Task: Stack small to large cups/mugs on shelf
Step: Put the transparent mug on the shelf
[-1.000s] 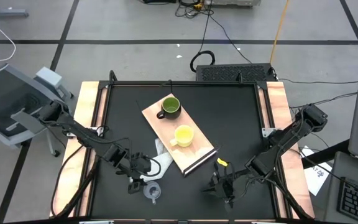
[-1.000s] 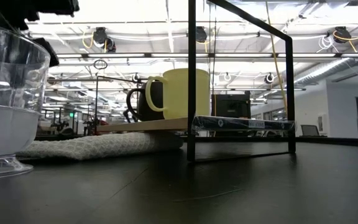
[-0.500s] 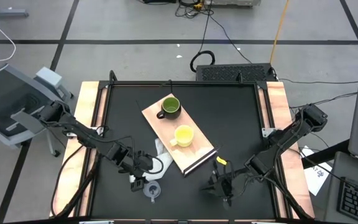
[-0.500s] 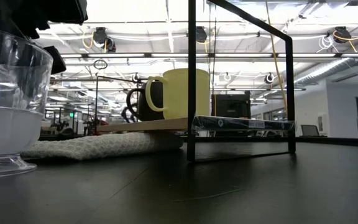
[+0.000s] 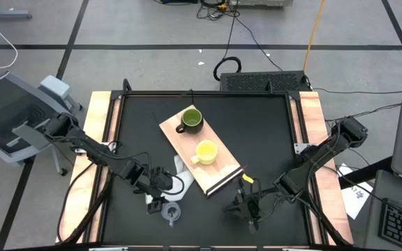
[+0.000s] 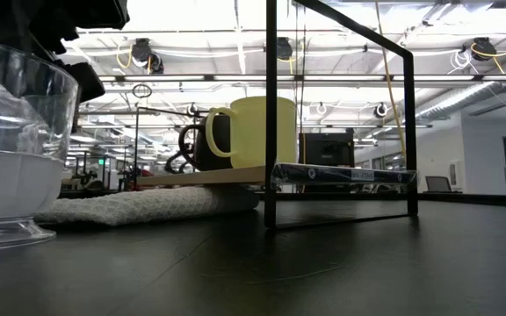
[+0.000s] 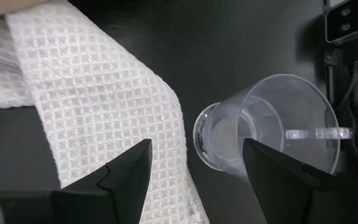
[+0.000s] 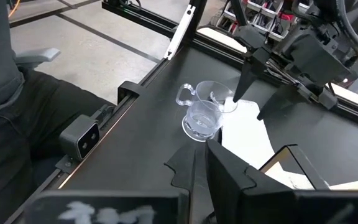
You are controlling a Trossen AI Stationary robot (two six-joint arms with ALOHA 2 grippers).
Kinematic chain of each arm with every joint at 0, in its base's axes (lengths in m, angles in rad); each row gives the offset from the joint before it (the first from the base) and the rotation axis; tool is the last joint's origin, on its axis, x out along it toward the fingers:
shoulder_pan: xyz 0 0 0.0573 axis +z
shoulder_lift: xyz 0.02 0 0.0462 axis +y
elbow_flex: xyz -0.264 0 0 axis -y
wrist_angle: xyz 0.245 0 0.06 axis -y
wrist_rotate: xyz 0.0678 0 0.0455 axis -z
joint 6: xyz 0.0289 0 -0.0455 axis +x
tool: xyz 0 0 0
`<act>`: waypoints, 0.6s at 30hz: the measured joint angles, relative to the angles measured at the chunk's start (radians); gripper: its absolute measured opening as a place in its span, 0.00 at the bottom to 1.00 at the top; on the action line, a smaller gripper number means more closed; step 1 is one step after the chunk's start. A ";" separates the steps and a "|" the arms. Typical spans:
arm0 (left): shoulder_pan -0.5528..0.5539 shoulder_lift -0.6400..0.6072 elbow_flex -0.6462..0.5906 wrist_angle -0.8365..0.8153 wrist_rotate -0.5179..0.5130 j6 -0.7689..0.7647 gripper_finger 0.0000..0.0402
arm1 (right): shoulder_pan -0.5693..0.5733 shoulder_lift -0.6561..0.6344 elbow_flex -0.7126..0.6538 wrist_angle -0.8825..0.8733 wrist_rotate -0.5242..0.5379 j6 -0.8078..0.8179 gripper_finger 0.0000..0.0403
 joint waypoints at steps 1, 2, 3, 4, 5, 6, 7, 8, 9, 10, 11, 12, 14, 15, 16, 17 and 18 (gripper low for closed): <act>0.000 0.000 0.000 0.000 -0.008 0.002 0.63 | 0.000 0.000 0.000 0.000 0.000 0.000 0.07; 0.000 0.000 0.000 0.000 -0.017 0.003 0.63 | 0.000 0.000 0.000 0.000 0.000 0.000 0.07; 0.000 0.000 0.000 0.000 -0.021 0.005 0.63 | 0.000 0.000 0.000 0.000 0.000 0.000 0.07; 0.000 0.000 0.000 0.000 -0.024 0.006 0.63 | 0.000 0.000 0.000 0.000 0.000 0.000 0.07; 0.000 0.000 0.000 0.000 -0.029 0.006 0.63 | 0.000 0.000 0.000 0.000 0.000 0.000 0.07; 0.000 0.000 0.000 0.000 -0.034 0.005 0.63 | 0.000 0.000 0.000 0.000 0.000 0.000 0.07; 0.000 0.004 0.000 0.003 -0.038 0.006 0.63 | 0.000 0.000 0.000 0.000 0.000 0.000 0.07; 0.000 0.011 0.000 0.007 -0.039 0.006 0.63 | 0.000 0.000 0.000 0.000 0.000 0.000 0.07; 0.000 0.018 0.000 0.008 -0.039 0.006 0.63 | 0.000 0.000 0.000 0.000 0.000 0.000 0.07; 0.000 0.027 0.000 0.005 -0.039 0.006 0.63 | 0.000 0.000 0.000 0.000 0.000 0.000 0.07; 0.000 0.038 0.000 0.007 -0.039 0.005 0.63 | 0.000 0.000 0.000 0.000 0.000 0.000 0.07; 0.000 0.049 0.000 0.013 -0.039 0.005 0.63 | 0.000 0.000 0.000 0.000 0.000 0.000 0.07; 0.000 0.071 0.000 0.014 -0.039 0.006 0.63 | 0.000 0.000 0.000 0.000 0.000 0.000 0.07; 0.000 0.078 0.000 0.016 -0.039 0.007 0.63 | 0.000 0.000 0.000 0.000 0.000 0.000 0.07; 0.000 0.084 0.000 0.025 -0.039 0.008 0.62 | 0.000 0.000 0.000 0.000 0.000 0.001 0.07; 0.000 0.089 0.001 0.031 -0.038 0.013 0.61 | 0.000 0.000 0.000 0.000 0.000 0.000 0.07; 0.000 0.094 0.006 0.026 -0.038 0.022 0.60 | 0.000 0.000 0.000 0.000 0.000 0.001 0.07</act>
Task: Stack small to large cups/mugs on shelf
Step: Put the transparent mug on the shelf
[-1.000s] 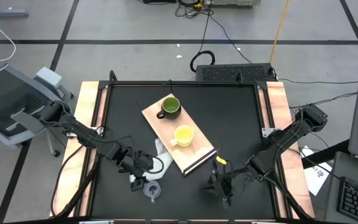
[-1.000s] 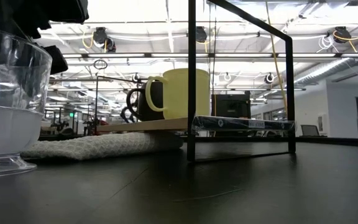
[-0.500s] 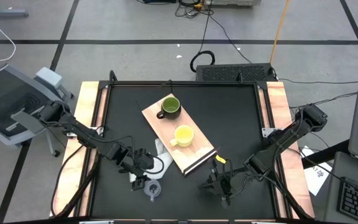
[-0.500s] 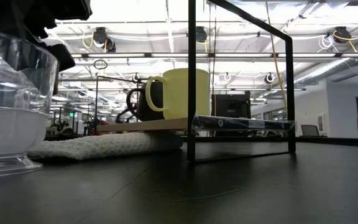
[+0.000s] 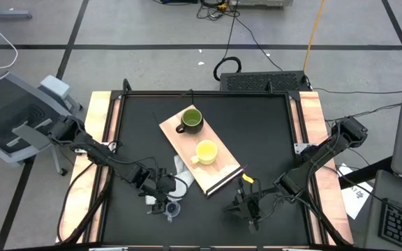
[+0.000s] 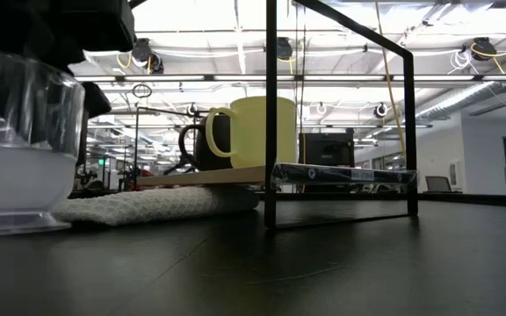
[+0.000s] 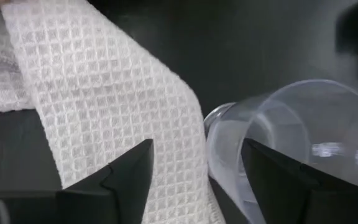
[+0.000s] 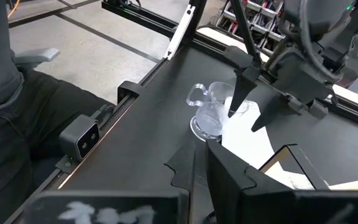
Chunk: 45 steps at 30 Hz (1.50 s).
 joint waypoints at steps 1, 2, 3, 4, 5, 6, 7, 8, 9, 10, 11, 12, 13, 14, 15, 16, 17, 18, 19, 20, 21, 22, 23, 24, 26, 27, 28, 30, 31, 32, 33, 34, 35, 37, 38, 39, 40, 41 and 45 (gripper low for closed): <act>0.000 0.001 0.005 -0.006 -0.003 0.010 0.57 | 0.000 0.000 0.000 0.000 0.000 0.000 0.07; 0.000 0.001 0.011 -0.006 -0.007 0.019 0.54 | 0.000 0.000 0.000 0.000 0.000 0.000 0.07; 0.000 0.001 0.022 -0.006 -0.007 0.027 0.49 | 0.000 0.000 0.000 0.000 0.000 0.000 0.07; 0.000 0.001 0.033 -0.008 -0.008 0.040 0.44 | 0.000 0.000 0.000 0.000 0.000 0.000 0.07; 0.000 0.001 0.044 -0.017 -0.008 0.055 0.39 | 0.000 0.000 0.000 0.000 0.000 0.000 0.07; 0.000 0.001 0.056 -0.033 -0.008 0.071 0.33 | 0.000 0.000 0.000 0.000 0.000 0.000 0.07; 0.000 0.001 0.066 -0.048 -0.009 0.085 0.27 | 0.000 0.000 0.000 0.000 0.000 0.000 0.07; 0.000 0.001 0.077 -0.056 -0.009 0.101 0.20 | 0.000 0.000 0.000 0.000 0.000 0.000 0.07; 0.000 0.001 0.088 -0.061 -0.010 0.119 0.14 | 0.000 0.000 0.000 0.000 0.000 0.000 0.07; 0.000 0.001 0.095 -0.065 -0.009 0.142 0.07 | 0.000 0.000 0.000 0.000 0.000 0.000 0.07; 0.000 0.001 0.102 -0.076 -0.009 0.164 0.04 | 0.000 0.000 0.000 0.000 0.000 0.000 0.07; 0.000 0.001 0.106 -0.086 -0.009 0.182 0.03 | 0.000 0.000 0.000 -0.001 0.000 0.002 0.07; 0.000 0.001 0.110 -0.091 -0.009 0.197 0.03 | 0.001 0.000 0.000 -0.004 0.000 0.007 0.07; 0.000 0.001 0.114 -0.090 -0.009 0.209 0.03 | 0.001 0.000 0.000 -0.008 0.000 0.010 0.07; 0.002 0.001 0.117 -0.087 -0.009 0.224 0.02 | 0.001 0.000 0.000 -0.009 0.000 0.012 0.07; 0.004 0.001 0.121 -0.085 -0.008 0.241 0.01 | 0.002 0.000 0.000 -0.011 0.000 0.012 0.07; 0.007 0.001 0.122 -0.084 -0.008 0.253 0.01 | 0.002 0.000 0.000 -0.013 0.000 0.012 0.07; 0.011 0.001 0.124 -0.083 -0.008 0.264 0.01 | 0.002 0.000 0.000 -0.014 0.000 0.012 0.07; 0.013 0.001 0.125 -0.077 -0.007 0.276 0.01 | 0.002 0.000 0.000 -0.016 0.000 0.013 0.07; 0.017 0.001 0.125 -0.069 -0.004 0.291 0.01 | 0.002 0.000 -0.001 -0.015 0.000 0.013 0.07; 0.019 0.001 0.126 -0.059 -0.002 0.313 0.01 | 0.002 0.000 -0.001 -0.015 0.000 0.013 0.07; 0.021 0.001 0.126 -0.050 0.002 0.333 0.01 | 0.002 0.000 -0.001 -0.015 0.000 0.013 0.07; 0.023 0.001 0.125 -0.039 0.012 0.353 0.01 | 0.002 0.000 -0.001 -0.015 0.000 0.012 0.07; 0.025 0.001 0.125 -0.023 0.022 0.369 0.01 | 0.002 0.000 -0.001 -0.016 0.000 0.012 0.07; 0.031 0.006 0.126 0.023 0.040 0.392 0.00 | 0.002 0.000 -0.001 -0.015 0.000 0.012 0.07; 0.035 0.012 0.127 0.048 0.055 0.404 0.00 | 0.002 0.000 -0.001 -0.015 0.000 0.012 0.07; 0.038 0.018 0.127 0.065 0.065 0.418 0.00 | 0.002 0.000 -0.001 -0.015 0.000 0.012 0.07; 0.045 0.039 0.131 0.082 0.072 0.430 0.00 | 0.002 0.000 -0.001 -0.015 0.000 0.012 0.07; 0.051 0.061 0.146 0.077 0.072 0.435 0.00 | 0.002 0.000 -0.001 -0.015 0.000 0.012 0.07; 0.055 0.082 0.163 0.068 0.073 0.440 0.00 | 0.002 0.000 -0.001 -0.015 0.000 0.011 0.07; 0.057 0.105 0.184 0.041 0.072 0.446 0.00 | 0.002 0.000 -0.001 -0.015 0.000 0.010 0.07; 0.059 0.134 0.210 0.011 0.072 0.454 0.00 | 0.002 0.000 -0.001 -0.014 0.000 0.010 0.07; 0.061 0.164 0.245 -0.005 0.072 0.464 0.00 | 0.002 -0.001 -0.001 -0.015 0.000 0.010 0.07; 0.063 0.217 0.318 -0.052 0.070 0.487 0.00 | 0.002 -0.001 -0.001 -0.015 0.000 0.008 0.07; 0.063 0.243 0.357 -0.086 0.066 0.496 0.00 | 0.002 -0.001 -0.001 -0.015 0.000 0.008 0.07; 0.063 0.267 0.393 -0.116 0.064 0.507 0.00 | 0.002 -0.001 -0.001 -0.015 0.000 0.008 0.07; 0.063 0.289 0.426 -0.134 0.064 0.516 0.00 | 0.002 -0.001 -0.001 -0.017 0.000 0.008 0.07; 0.061 0.307 0.454 -0.152 0.064 0.527 0.00 | 0.002 -0.001 -0.001 -0.016 0.000 0.008 0.07; 0.057 0.356 0.538 -0.198 0.060 0.562 0.00 | 0.002 -0.001 -0.001 -0.015 0.000 0.008 0.07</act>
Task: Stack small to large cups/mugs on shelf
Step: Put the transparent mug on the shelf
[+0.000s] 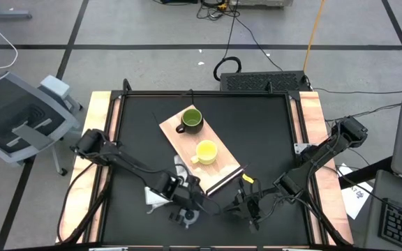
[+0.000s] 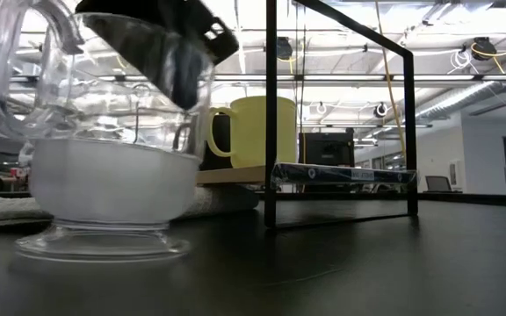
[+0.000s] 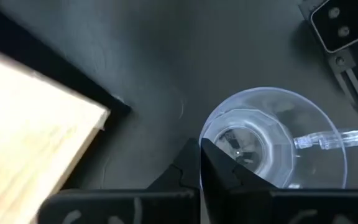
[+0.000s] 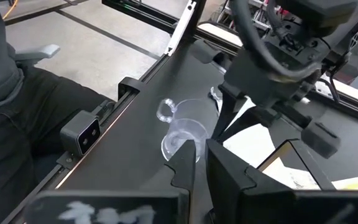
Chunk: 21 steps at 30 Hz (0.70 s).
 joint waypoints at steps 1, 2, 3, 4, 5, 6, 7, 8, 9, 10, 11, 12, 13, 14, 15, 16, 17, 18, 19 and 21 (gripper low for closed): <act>0.000 0.007 0.012 -0.013 -0.007 0.003 0.00 | 0.000 0.000 0.000 0.000 0.000 0.000 0.07; 0.000 0.012 0.021 -0.019 -0.016 0.004 0.00 | 0.001 0.000 0.000 0.000 0.000 0.000 0.07; 0.000 0.016 0.027 -0.017 -0.020 0.005 0.00 | 0.003 0.000 0.000 -0.001 0.000 0.000 0.07; 0.000 0.017 0.027 -0.013 -0.022 0.005 0.00 | 0.006 0.000 0.000 -0.002 0.000 0.000 0.07; 0.000 0.017 0.028 -0.013 -0.027 0.004 0.00 | 0.008 0.000 0.000 -0.003 0.000 0.000 0.07; -0.001 0.016 0.028 -0.012 -0.038 0.004 0.00 | 0.010 0.000 0.000 -0.003 0.000 0.000 0.07; -0.001 0.016 0.028 -0.010 -0.048 0.003 0.00 | 0.012 0.000 0.000 -0.006 0.000 0.000 0.07; -0.001 0.016 0.028 -0.010 -0.059 -0.002 0.00 | 0.014 0.000 0.000 -0.008 0.000 0.000 0.07; -0.002 0.017 0.028 -0.009 -0.065 -0.007 0.00 | 0.014 0.000 0.000 -0.008 -0.001 0.000 0.07; -0.002 0.016 0.028 -0.009 -0.067 -0.012 0.00 | 0.015 0.000 0.000 -0.008 -0.001 0.001 0.07; -0.003 0.016 0.028 -0.009 -0.069 -0.013 0.00 | 0.016 0.000 0.000 -0.008 -0.001 0.003 0.07; -0.006 0.016 0.028 -0.009 -0.069 -0.016 0.00 | 0.017 0.000 0.000 -0.008 0.000 0.005 0.07; -0.007 0.016 0.028 -0.009 -0.069 -0.017 0.00 | 0.017 0.000 0.000 -0.008 0.000 0.008 0.07; -0.010 0.016 0.028 -0.009 -0.070 -0.017 0.00 | 0.017 0.000 0.000 -0.008 0.000 0.013 0.07; -0.012 0.016 0.028 -0.008 -0.071 -0.017 0.00 | 0.017 0.000 0.000 -0.009 -0.001 0.017 0.07; -0.014 0.016 0.028 -0.008 -0.071 -0.017 0.00 | 0.017 0.000 0.000 -0.009 -0.001 0.021 0.07; -0.014 0.016 0.028 -0.007 -0.070 -0.017 0.00 | 0.017 0.000 0.000 -0.010 -0.001 0.022 0.07; -0.015 0.016 0.028 -0.006 -0.070 -0.018 0.00 | 0.017 0.000 0.000 -0.011 -0.001 0.022 0.07; -0.016 0.016 0.028 -0.006 -0.070 -0.022 0.00 | 0.017 0.000 0.000 -0.011 -0.001 0.022 0.07; -0.015 0.016 0.028 -0.006 -0.070 -0.024 0.00 | 0.017 0.000 0.000 -0.009 -0.001 0.022 0.07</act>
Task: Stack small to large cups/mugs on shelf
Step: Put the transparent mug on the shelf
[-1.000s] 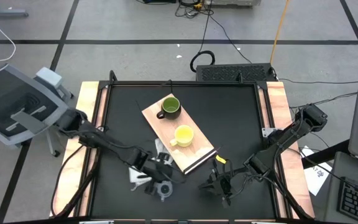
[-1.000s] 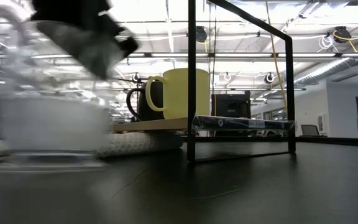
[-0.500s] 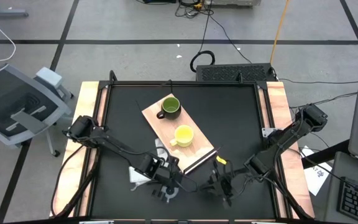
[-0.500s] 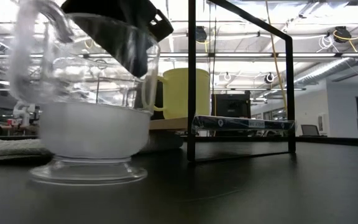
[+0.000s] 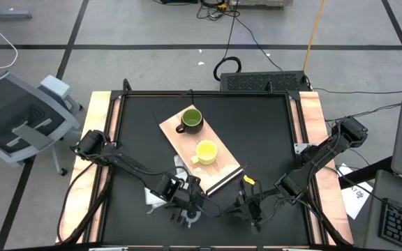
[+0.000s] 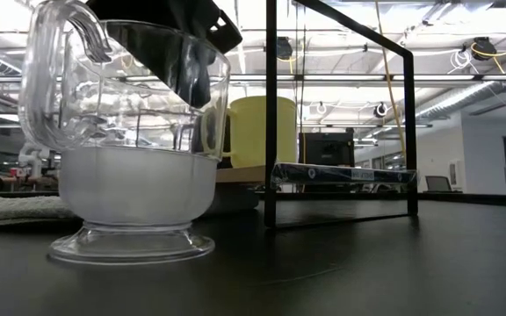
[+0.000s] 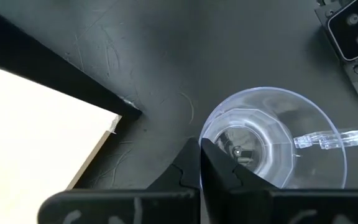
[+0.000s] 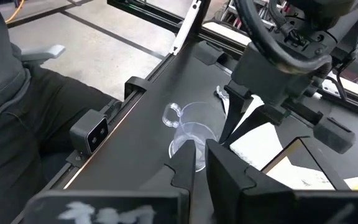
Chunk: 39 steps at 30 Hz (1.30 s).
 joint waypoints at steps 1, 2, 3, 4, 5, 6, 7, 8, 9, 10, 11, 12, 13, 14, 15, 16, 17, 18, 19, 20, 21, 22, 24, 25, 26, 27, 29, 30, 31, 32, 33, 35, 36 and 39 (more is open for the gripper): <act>0.000 0.000 0.000 0.000 0.000 0.000 0.00 | 0.000 0.000 0.000 0.001 0.000 0.000 0.07; 0.000 0.000 0.000 0.000 0.000 0.000 0.00 | 0.000 0.000 0.000 0.001 0.000 0.000 0.07; 0.000 0.000 0.000 0.000 0.000 0.000 0.00 | 0.000 0.000 0.000 0.001 0.000 0.000 0.07; 0.000 0.000 0.000 0.001 0.000 0.000 0.00 | 0.000 0.000 0.000 0.001 0.000 0.000 0.07; 0.000 0.000 0.000 0.003 0.000 -0.001 0.01 | 0.000 0.000 0.000 0.001 0.000 0.000 0.07; 0.000 0.000 0.000 0.006 0.000 0.000 0.01 | 0.000 0.000 0.000 0.001 0.000 0.000 0.07; 0.000 0.000 0.000 0.008 0.000 0.000 0.01 | 0.000 0.000 0.000 0.001 0.000 0.000 0.07; 0.000 0.000 0.000 0.010 0.000 0.001 0.00 | 0.000 0.000 0.000 0.001 0.000 0.000 0.07; 0.000 0.000 0.000 0.012 0.000 0.002 0.00 | 0.000 0.000 0.000 0.001 0.000 0.000 0.07; 0.000 0.000 0.000 0.014 0.000 0.002 0.00 | 0.000 0.000 0.000 0.001 0.000 0.000 0.07; 0.000 0.000 0.000 0.015 0.000 0.000 0.00 | 0.000 0.000 0.000 0.001 0.000 0.000 0.07; 0.000 0.000 0.000 0.016 0.000 -0.003 0.01 | 0.000 0.000 0.000 0.001 0.000 0.000 0.07; 0.000 0.000 0.000 0.017 -0.001 -0.006 0.01 | 0.000 0.000 0.000 0.001 0.000 0.000 0.07; 0.000 0.000 0.000 0.019 -0.005 -0.007 0.01 | 0.000 0.000 0.000 0.001 0.000 0.000 0.07; 0.000 0.000 0.000 0.020 -0.012 -0.007 0.01 | 0.000 0.000 0.000 0.001 0.000 0.002 0.07; -0.001 0.000 0.000 0.020 -0.015 -0.007 0.00 | 0.000 0.000 0.000 0.001 0.000 0.004 0.07; -0.001 0.000 0.000 0.020 -0.016 -0.009 0.00 | 0.000 0.000 0.000 0.001 0.000 0.004 0.07; -0.001 0.000 0.000 0.021 -0.017 -0.012 0.00 | 0.000 0.000 0.000 0.001 0.000 0.004 0.07; -0.001 0.000 0.000 0.021 -0.020 -0.015 0.01 | 0.000 0.000 0.000 0.001 0.000 0.004 0.07; -0.002 0.000 0.000 0.021 -0.023 -0.015 0.01 | 0.000 0.000 0.000 0.001 0.000 0.004 0.07; -0.003 0.002 0.000 0.022 -0.024 -0.016 0.01 | 0.000 0.000 0.000 0.001 0.000 0.004 0.07; -0.003 0.004 0.001 0.025 -0.024 -0.017 0.01 | 0.000 0.000 0.000 0.001 0.000 0.004 0.07; -0.004 0.007 0.001 0.027 -0.024 -0.021 0.00 | 0.000 0.000 0.000 0.001 0.000 0.004 0.07; -0.004 0.007 0.001 0.027 -0.023 -0.026 0.01 | 0.000 0.000 0.000 0.001 0.000 0.004 0.07; -0.004 0.007 0.001 0.027 -0.023 -0.033 0.02 | 0.000 0.000 0.000 0.001 0.000 0.004 0.07; -0.005 0.007 0.001 0.027 -0.023 -0.037 0.03 | 0.000 0.000 0.000 0.001 0.000 0.004 0.07; -0.006 0.007 0.001 0.026 -0.023 -0.040 0.05 | 0.000 0.000 0.000 0.001 0.000 0.004 0.07; -0.009 0.007 0.001 0.026 -0.023 -0.040 0.07 | 0.000 0.000 0.000 0.001 0.000 0.004 0.07; -0.011 0.007 0.001 0.027 -0.024 -0.040 0.08 | 0.000 0.000 0.000 0.001 0.000 0.004 0.07; -0.014 0.007 0.001 0.027 -0.023 -0.038 0.10 | 0.000 0.000 0.000 0.001 0.000 0.004 0.07; -0.018 0.007 0.001 0.027 -0.023 -0.038 0.11 | 0.000 0.000 0.000 0.001 0.000 0.005 0.07; -0.024 0.007 0.001 0.027 -0.023 -0.038 0.14 | 0.000 0.000 0.000 0.001 0.000 0.013 0.07; -0.027 0.007 0.001 0.028 -0.023 -0.038 0.16 | 0.000 0.000 0.000 0.001 0.000 0.017 0.07; -0.032 0.007 0.001 0.041 -0.024 -0.037 0.20 | 0.000 0.000 0.000 0.001 0.000 0.020 0.07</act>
